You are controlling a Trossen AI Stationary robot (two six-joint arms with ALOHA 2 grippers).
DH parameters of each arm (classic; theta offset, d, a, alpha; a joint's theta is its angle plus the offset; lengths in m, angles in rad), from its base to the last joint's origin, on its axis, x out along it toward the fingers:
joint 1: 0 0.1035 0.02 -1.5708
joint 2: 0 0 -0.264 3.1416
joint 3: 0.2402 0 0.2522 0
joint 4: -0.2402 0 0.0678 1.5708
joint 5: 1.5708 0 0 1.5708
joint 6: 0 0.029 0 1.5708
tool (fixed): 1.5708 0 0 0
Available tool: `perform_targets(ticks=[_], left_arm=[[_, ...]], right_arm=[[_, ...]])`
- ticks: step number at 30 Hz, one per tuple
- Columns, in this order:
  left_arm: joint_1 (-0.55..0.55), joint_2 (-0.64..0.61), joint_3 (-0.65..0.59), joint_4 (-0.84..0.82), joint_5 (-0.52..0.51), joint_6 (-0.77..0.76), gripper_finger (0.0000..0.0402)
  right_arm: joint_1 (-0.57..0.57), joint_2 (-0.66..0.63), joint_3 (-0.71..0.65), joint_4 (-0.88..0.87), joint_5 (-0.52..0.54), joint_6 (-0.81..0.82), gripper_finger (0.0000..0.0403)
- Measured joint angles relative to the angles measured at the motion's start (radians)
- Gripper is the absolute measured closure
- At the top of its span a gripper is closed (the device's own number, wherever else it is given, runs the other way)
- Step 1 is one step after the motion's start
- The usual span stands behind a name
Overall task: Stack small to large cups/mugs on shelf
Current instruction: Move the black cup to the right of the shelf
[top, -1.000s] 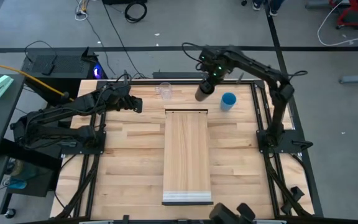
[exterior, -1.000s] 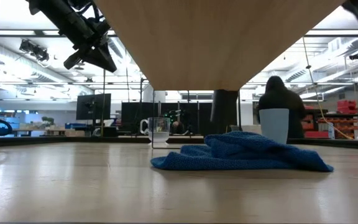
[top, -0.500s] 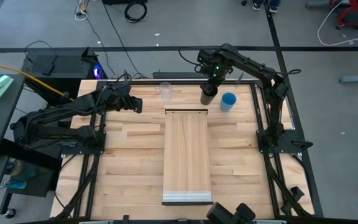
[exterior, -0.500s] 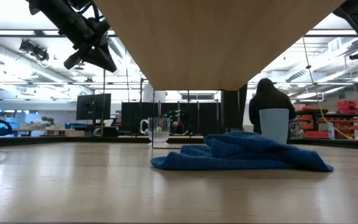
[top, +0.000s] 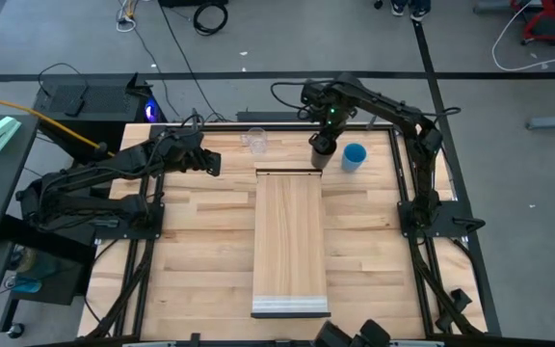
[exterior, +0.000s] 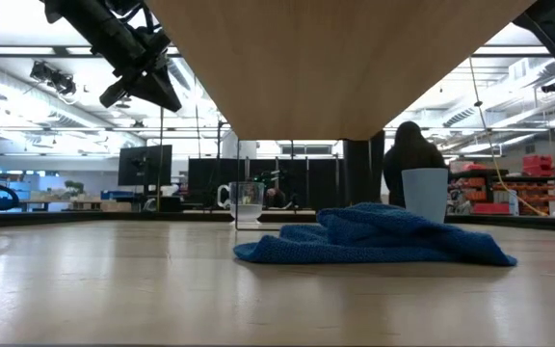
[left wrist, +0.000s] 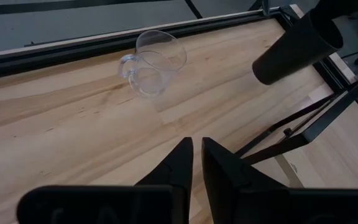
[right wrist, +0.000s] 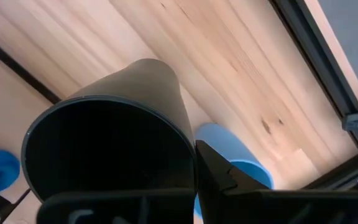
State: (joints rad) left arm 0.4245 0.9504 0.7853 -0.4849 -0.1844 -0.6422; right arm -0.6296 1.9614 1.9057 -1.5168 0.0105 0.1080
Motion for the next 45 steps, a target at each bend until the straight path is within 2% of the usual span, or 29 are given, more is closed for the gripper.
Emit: perform_targets(ticks=[5,13,20,26,30,36,45], left_arm=[[0.000,0.000,0.000,0.000,0.000,0.000,0.0363],[-0.001,0.000,0.000,-0.002,-0.001,0.001,0.0359],[-0.001,0.000,0.000,-0.001,-0.001,0.025,0.0363],[0.000,0.000,0.000,-0.001,-0.001,0.026,0.0367],[0.000,0.000,0.000,0.000,-0.001,0.026,0.0362],[0.000,0.000,0.000,0.000,0.005,0.025,0.0359],[-0.001,0.000,0.000,-0.002,0.006,0.018,0.0363]], right_arm=[[0.025,-0.004,-0.001,-0.065,0.008,0.004,0.0400],[0.107,-0.070,-0.040,-0.052,0.042,0.046,0.0400],[0.126,-0.242,-0.294,-0.012,0.044,0.129,0.0400],[0.232,-0.431,-0.522,0.074,-0.026,0.255,0.0400],[0.324,-0.496,-0.624,0.076,-0.052,0.341,0.0400],[0.482,-0.514,-0.669,0.119,-0.075,0.422,0.0400],[0.593,-0.481,-0.669,0.149,-0.077,0.491,0.0400]])
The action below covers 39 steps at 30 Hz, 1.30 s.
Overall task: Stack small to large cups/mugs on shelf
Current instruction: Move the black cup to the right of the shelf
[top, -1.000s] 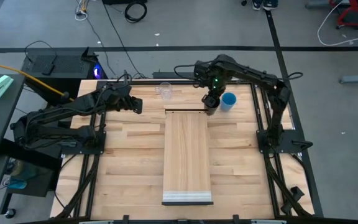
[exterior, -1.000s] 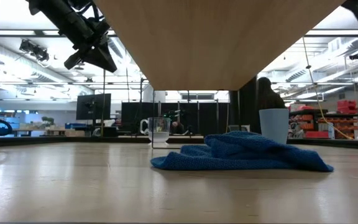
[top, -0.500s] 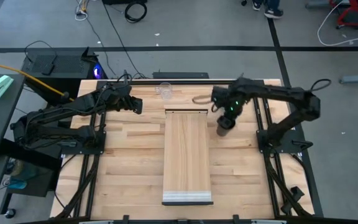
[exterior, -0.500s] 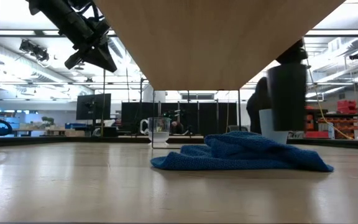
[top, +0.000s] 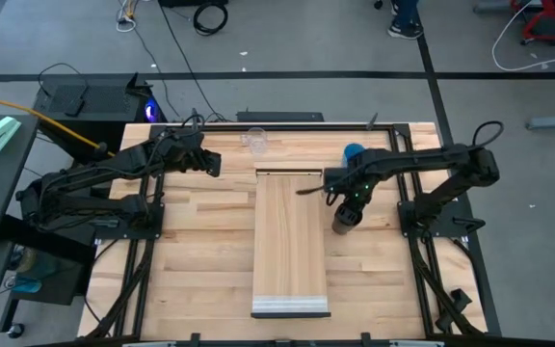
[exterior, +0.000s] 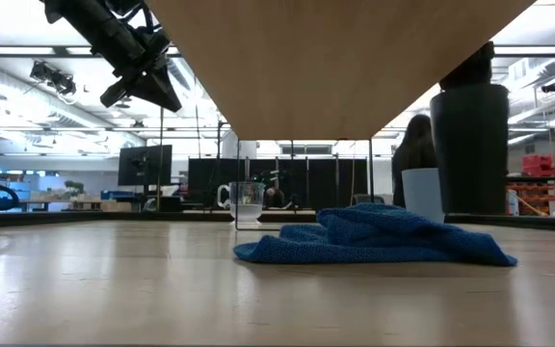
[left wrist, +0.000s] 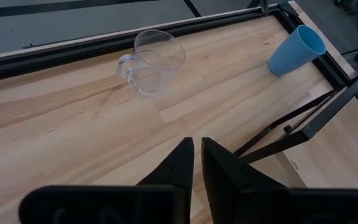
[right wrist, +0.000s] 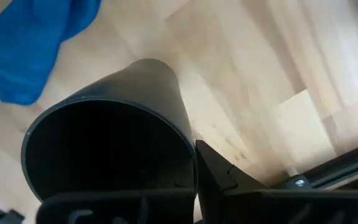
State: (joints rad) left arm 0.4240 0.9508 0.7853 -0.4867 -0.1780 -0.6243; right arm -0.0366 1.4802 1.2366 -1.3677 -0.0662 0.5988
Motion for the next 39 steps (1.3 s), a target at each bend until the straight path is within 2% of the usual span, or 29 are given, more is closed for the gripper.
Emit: perform_targets(ticks=[11,39], left_arm=[[-0.001,0.000,0.000,-0.001,0.000,-0.001,0.0362],[-0.001,0.000,0.000,-0.013,0.013,0.005,0.0357]], right_arm=[[0.034,0.051,0.000,0.014,-0.001,0.001,0.0398],[0.034,0.051,0.000,0.034,-0.028,0.033,0.0339]])
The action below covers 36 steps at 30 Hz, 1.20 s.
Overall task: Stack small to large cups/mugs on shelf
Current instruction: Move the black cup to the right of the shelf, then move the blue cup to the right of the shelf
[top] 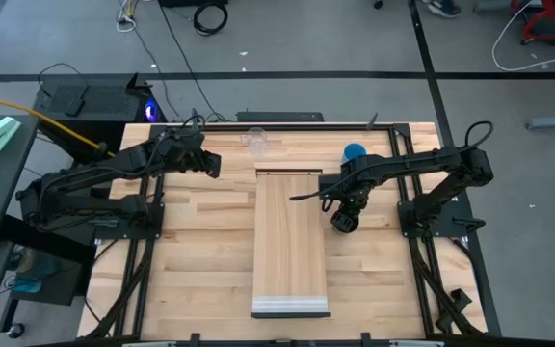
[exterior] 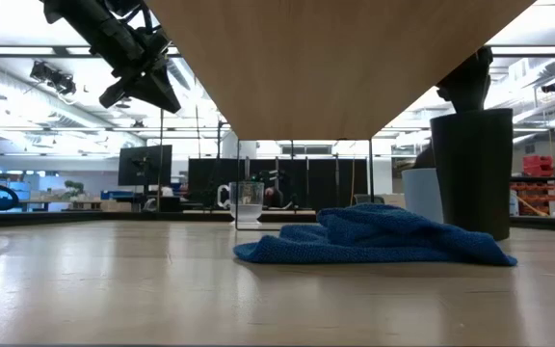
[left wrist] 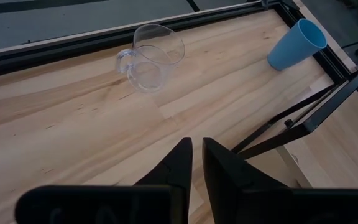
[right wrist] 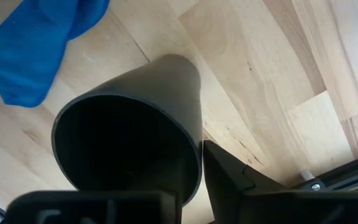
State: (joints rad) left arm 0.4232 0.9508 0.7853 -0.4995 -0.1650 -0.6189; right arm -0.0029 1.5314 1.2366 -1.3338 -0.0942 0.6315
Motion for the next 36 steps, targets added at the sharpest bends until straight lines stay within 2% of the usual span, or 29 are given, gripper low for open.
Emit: perform_targets(ticks=[12,19,22,27,31,36], left_arm=[[0.000,0.000,0.000,0.000,0.006,0.002,0.0352],[0.000,0.000,0.000,-0.001,0.006,0.003,0.0350],[0.000,0.000,0.000,-0.001,0.006,0.003,0.0349],[0.000,0.000,0.000,0.000,0.006,0.003,0.0353],[0.002,0.000,0.000,0.000,0.006,0.002,0.0350],[0.001,0.000,0.000,0.000,0.006,0.002,0.0347]], right_arm=[[-0.017,-0.005,0.000,-0.001,0.028,0.003,0.0334],[-0.037,-0.080,0.038,-0.015,0.026,0.020,0.0334],[-0.075,-0.121,0.066,-0.034,0.063,0.020,0.0334],[-0.243,-0.183,0.088,-0.075,0.172,0.014,0.0334],[-0.476,-0.187,0.088,-0.057,0.172,-0.071,0.0334],[-0.744,-0.119,0.088,-0.046,0.139,-0.187,0.0334]])
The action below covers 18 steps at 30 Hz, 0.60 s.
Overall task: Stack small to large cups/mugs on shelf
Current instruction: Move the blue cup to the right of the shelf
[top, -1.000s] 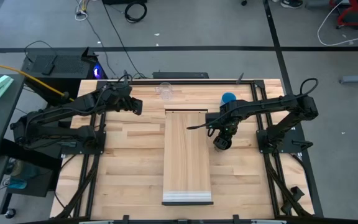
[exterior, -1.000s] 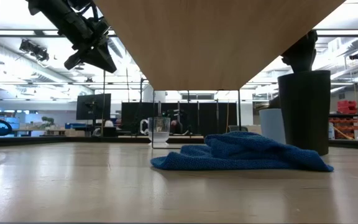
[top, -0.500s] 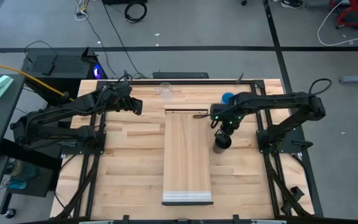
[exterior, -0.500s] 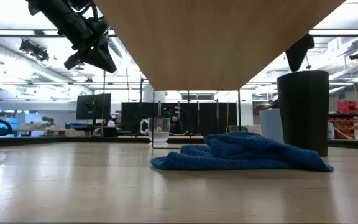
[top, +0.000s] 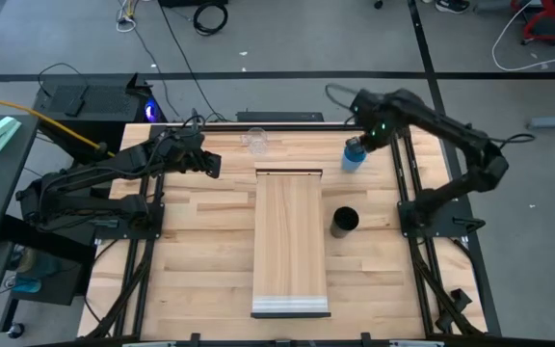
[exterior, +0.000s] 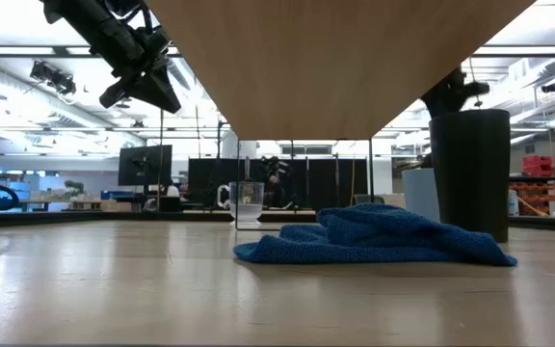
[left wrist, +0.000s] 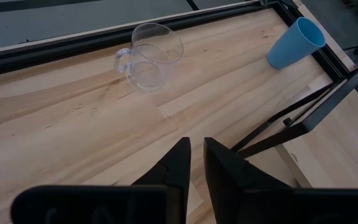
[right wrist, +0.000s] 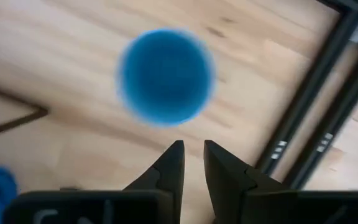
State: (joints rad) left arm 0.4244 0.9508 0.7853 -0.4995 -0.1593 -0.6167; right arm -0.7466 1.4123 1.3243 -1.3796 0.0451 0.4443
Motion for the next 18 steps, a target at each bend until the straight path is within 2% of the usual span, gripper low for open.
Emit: perform_targets(ticks=[3,6,11,18], left_arm=[[0.000,0.000,0.000,0.000,0.000,0.000,0.0349],[0.000,0.000,0.000,0.000,0.000,0.000,0.0351],[0.000,0.000,0.000,0.000,0.000,0.000,0.0346],[0.000,0.000,0.000,-0.003,0.000,0.000,0.0344]], right_arm=[[-0.105,0.046,-0.002,0.005,-0.021,-0.043,0.0334],[-0.151,0.084,-0.011,0.033,-0.069,-0.079,0.0334],[-0.150,0.135,-0.011,0.103,-0.102,-0.097,0.0334],[-0.148,0.194,-0.011,0.118,-0.093,-0.100,0.0334]])
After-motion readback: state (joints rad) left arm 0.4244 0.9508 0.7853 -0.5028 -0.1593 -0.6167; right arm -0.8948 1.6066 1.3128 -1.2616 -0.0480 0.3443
